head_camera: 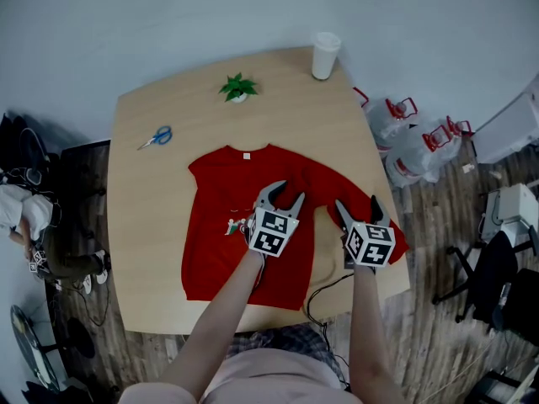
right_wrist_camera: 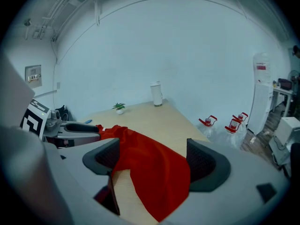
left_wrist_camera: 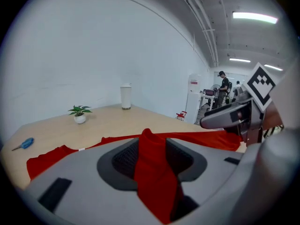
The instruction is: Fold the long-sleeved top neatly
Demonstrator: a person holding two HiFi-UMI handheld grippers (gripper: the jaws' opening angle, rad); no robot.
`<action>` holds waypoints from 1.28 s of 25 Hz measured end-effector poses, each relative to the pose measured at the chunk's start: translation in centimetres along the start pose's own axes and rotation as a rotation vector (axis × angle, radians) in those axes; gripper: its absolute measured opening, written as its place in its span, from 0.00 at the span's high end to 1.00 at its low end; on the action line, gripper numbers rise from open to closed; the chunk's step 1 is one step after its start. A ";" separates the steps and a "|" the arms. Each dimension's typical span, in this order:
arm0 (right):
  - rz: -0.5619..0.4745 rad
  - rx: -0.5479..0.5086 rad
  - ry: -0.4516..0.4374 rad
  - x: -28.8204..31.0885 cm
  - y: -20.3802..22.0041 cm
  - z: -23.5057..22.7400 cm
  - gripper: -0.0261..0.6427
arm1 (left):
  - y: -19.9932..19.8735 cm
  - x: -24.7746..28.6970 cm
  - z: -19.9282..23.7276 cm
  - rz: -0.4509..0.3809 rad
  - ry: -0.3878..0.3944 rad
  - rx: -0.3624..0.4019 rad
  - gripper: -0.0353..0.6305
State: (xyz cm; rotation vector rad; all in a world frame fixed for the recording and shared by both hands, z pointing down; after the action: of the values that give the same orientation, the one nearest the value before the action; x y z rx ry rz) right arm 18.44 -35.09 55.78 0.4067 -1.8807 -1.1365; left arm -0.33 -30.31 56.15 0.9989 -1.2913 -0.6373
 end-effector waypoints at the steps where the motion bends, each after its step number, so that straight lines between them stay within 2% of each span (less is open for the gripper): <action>1: -0.006 0.008 0.010 -0.5 0.0 -0.4 0.32 | -0.4 -0.2 -0.3 -0.008 0.004 -0.008 0.67; 7: -0.042 0.048 0.085 -4.0 0.5 -3.2 0.32 | -1.9 0.2 -3.3 -0.037 0.068 -0.023 0.63; 12: -0.062 0.088 0.172 -8.0 1.8 -6.4 0.32 | -2.7 1.3 -7.8 -0.048 0.174 -0.034 0.59; 22: -0.042 0.209 0.323 -14.5 7.6 -11.6 0.35 | -2.9 2.8 -16.1 -0.034 0.331 -0.007 0.54; 27: 0.002 0.247 0.376 -15.8 10.7 -12.7 0.43 | -2.3 2.8 -18.4 -0.016 0.374 0.005 0.54; 32: 0.056 0.279 0.389 -15.6 12.9 -13.1 0.54 | -1.5 2.6 -19.3 0.001 0.388 0.014 0.54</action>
State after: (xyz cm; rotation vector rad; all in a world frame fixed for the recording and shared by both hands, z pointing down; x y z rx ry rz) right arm 39.86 -25.36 61.16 0.6743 -1.6916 -0.6972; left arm 19.09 -28.51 56.50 1.0726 -0.9547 -0.4079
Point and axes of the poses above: the fingertips, and each gripper's own axes: x forward along the fingers, z to its left, y out of its underside, the point moved 5 cm from there along -x, backward along the fingers, and after that the axes turned 1 degree about x, right-handed, at the moved point
